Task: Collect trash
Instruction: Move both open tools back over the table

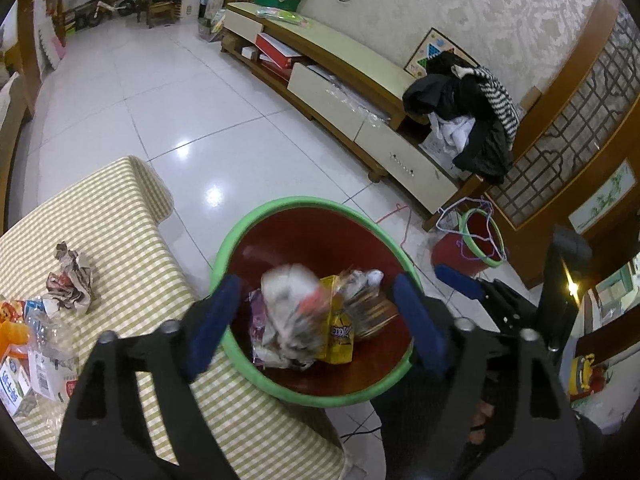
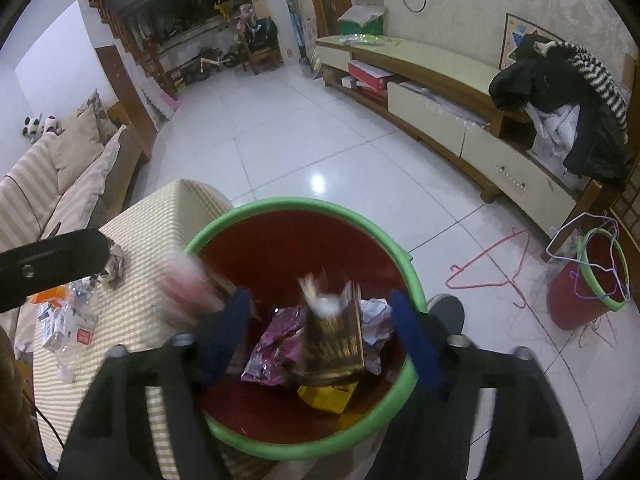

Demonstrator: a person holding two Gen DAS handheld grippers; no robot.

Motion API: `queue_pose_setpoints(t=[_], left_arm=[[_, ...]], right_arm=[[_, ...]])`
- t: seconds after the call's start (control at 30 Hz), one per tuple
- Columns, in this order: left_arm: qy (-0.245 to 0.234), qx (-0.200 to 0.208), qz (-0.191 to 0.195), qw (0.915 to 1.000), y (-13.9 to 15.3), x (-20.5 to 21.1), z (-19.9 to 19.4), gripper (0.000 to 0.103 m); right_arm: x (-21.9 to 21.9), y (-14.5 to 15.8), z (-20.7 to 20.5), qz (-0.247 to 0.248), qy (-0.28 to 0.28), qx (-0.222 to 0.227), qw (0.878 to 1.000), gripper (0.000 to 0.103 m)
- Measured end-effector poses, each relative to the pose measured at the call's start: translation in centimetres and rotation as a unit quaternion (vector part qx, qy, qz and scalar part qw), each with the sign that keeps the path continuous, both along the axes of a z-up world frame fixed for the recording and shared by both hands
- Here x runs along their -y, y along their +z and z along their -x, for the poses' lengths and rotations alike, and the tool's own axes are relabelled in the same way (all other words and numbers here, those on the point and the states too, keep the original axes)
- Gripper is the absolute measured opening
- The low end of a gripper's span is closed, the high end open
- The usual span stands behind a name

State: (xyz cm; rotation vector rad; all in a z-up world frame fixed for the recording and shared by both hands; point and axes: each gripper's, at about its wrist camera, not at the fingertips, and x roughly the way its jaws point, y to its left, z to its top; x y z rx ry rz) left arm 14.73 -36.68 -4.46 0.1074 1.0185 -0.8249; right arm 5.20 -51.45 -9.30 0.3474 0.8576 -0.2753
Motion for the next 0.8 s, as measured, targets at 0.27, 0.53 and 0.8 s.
queue_pose_setpoints(t=[0.27,0.53,0.8], left_arm=[[0.066,0.026,0.003,0.9975,1.7,-4.6,-0.5,0.097],[0.134,0.04,0.002,0.9902,3.3,-13.0,0.4,0.098],[0.227,0.038,0.005,0.9731,4.3,-24.6,2.1,0.098]], right_arm=[[-2.3,1.3,-0.3,0.006,0.022,0.005,1.0,0.088],[-9.0,3.7,-0.7,0.012,0.086,0.026,0.996,0.09],[-16.9,5.9,-1.5,0.019,0.151,0.044,0.987,0.091]])
